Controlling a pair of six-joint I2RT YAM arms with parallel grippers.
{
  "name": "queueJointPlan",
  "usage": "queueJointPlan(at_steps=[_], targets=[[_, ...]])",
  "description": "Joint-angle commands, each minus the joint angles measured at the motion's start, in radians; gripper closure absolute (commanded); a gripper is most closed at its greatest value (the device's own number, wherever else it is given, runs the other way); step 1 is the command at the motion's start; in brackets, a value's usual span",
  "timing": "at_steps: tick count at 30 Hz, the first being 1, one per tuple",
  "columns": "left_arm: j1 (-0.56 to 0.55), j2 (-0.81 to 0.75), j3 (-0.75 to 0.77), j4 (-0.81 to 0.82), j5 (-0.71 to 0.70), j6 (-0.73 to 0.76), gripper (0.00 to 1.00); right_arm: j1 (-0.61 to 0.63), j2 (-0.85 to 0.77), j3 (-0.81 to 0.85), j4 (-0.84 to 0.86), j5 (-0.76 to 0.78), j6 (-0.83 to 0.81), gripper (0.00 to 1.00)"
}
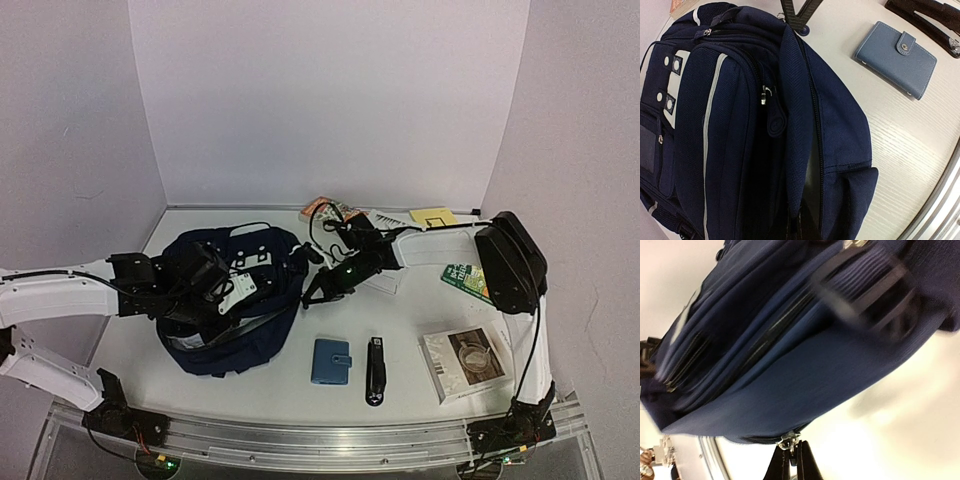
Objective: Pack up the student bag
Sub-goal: Unzip the student bag at the center of the board.
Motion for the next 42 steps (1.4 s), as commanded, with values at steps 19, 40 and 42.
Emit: queueJointPlan(at_steps=[19, 40, 42], targets=[[0.003, -0.236, 0.084, -0.101, -0.09, 0.018, 1.0, -0.096, 0.233, 0.283, -0.015, 0.336, 0.002, 1.0], [0.122, 0.218, 0.231, 0.165, -0.271, 0.09, 1.0, -0.114, -0.095, 0.073, -0.019, 0.161, -0.048, 0.28], [0.175, 0.253, 0.235, 0.187, -0.236, 0.081, 1.0, -0.132, -0.145, 0.042, -0.046, 0.134, -0.052, 0.22]])
